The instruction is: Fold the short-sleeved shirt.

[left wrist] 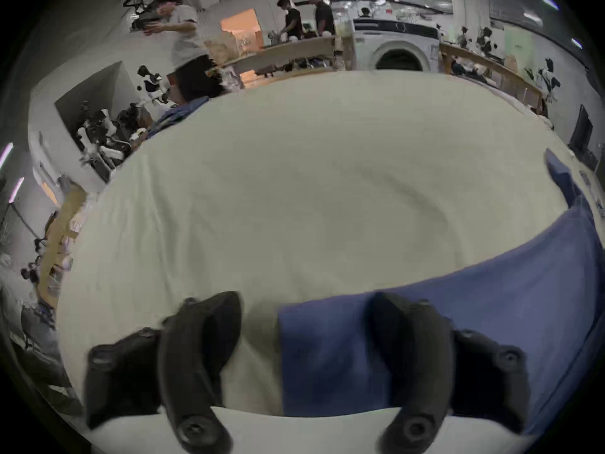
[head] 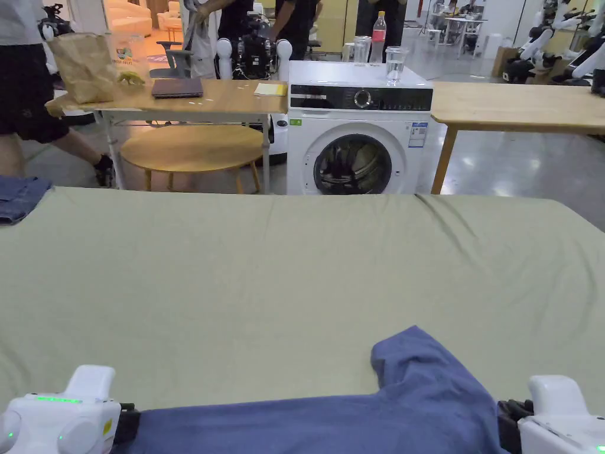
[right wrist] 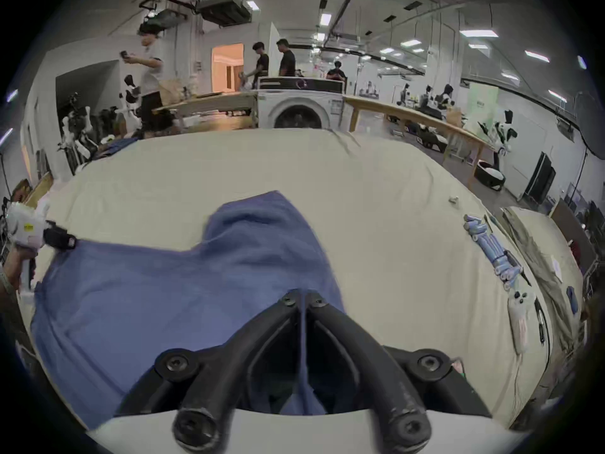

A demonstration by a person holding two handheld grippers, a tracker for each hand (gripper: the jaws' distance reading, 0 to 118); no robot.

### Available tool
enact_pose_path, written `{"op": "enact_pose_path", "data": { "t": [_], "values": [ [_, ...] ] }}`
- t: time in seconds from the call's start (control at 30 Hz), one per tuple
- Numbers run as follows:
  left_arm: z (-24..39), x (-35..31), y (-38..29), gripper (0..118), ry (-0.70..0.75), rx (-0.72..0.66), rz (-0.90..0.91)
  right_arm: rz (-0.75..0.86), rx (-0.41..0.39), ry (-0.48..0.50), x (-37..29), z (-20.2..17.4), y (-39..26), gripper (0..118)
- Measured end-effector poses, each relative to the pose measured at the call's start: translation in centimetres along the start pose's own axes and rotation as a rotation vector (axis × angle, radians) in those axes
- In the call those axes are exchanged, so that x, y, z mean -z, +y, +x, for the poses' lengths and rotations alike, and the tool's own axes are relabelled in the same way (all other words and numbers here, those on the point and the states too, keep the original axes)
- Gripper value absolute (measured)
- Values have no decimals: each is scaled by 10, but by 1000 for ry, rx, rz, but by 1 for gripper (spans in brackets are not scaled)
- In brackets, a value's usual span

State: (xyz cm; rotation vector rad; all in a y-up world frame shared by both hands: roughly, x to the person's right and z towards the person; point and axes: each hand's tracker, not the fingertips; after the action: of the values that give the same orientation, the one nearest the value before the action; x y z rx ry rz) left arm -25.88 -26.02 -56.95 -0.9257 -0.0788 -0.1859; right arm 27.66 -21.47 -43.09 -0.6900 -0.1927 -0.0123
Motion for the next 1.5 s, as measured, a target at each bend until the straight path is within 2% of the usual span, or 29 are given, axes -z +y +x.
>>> {"op": "enact_pose_path", "data": {
  "t": [0.03, 0.07, 0.1, 0.13, 0.23, 0.27, 0.33, 0.37, 0.4, 0.43, 0.47, 0.5, 0.53, 0.63, 0.73, 0.83, 1.03, 1.1, 1.17, 1.23, 1.3, 1.37, 1.43, 1.47, 1.5],
  "values": [
    [2, -8, 1, 31, -24, -13, 16, -12, 8, -3, 14, 6, 7, 77],
    [5, -15, -1, 6, -12, -5, 19, -76, 29, 16, 30, 10, 12, 110],
    [8, -19, 0, 0, -12, 1, 23, -150, 32, 23, 48, 14, 18, 118],
    [9, -24, 0, 0, -24, -7, 31, -166, 50, 40, 62, 16, 21, 118],
    [12, -38, 0, 0, -25, -18, 55, -211, 5, 19, 100, 11, 24, 118],
    [13, -42, 0, 0, -20, -10, 66, -221, -4, 19, 109, 7, 21, 116],
    [13, -50, 1, 0, -22, -11, 73, -300, 0, 29, 123, 3, 17, 104],
    [13, -54, 1, 0, -22, -12, 78, -308, 3, 36, 123, 1, 15, 104],
    [14, -58, 0, 0, -23, -14, 86, -264, 0, 8, 113, -5, 15, 92],
    [15, -63, 0, 0, -24, -17, 94, -222, 0, 33, 104, -7, 16, 83],
    [13, -63, 0, 0, -30, -23, 101, -208, 13, 77, 98, -8, 17, 56],
    [14, -66, 0, 0, -33, -24, 109, -204, 10, 98, 94, -11, 18, 21],
    [16, -69, 0, 0, -30, -19, 115, -195, 4, 121, 85, -16, 16, 2],
    [16, -82, -4, 0, -25, -16, 152, -133, -23, 102, 58, -21, 23, 2],
    [8, -118, -12, 0, -67, -82, 225, -20, -7, 142, 3, -13, 36, 2],
    [4, -167, -30, 0, -59, -81, 303, 93, -50, 140, -62, -4, 36, 2],
    [-12, -235, -105, 0, -73, -108, 356, 167, -84, 139, -171, 9, -20, 2],
    [-15, -246, -138, 0, -68, -119, 338, 147, -89, 149, -186, 10, -53, 2],
    [-18, -245, -169, 0, -68, -132, 275, 90, -97, 116, -190, 7, -89, 2],
    [-18, -235, -203, 0, -88, -162, 199, 6, -89, 132, -182, 5, -128, 2],
    [-16, -220, -226, 0, -82, -171, 127, -75, -56, 103, -175, 3, -159, 2],
    [-14, -216, -235, 0, -83, -170, 119, -104, -9, 122, -170, 4, -172, 2],
    [-9, -222, -229, 0, -67, -166, 141, -79, -5, 110, -174, 3, -168, 2],
    [-7, -227, -222, 3, -59, -162, 158, -50, -2, 113, -179, 3, -159, 4],
    [-3, -235, -212, 18, -29, -133, 200, -6, -5, 123, -186, 0, -146, 13]
  ]
}}
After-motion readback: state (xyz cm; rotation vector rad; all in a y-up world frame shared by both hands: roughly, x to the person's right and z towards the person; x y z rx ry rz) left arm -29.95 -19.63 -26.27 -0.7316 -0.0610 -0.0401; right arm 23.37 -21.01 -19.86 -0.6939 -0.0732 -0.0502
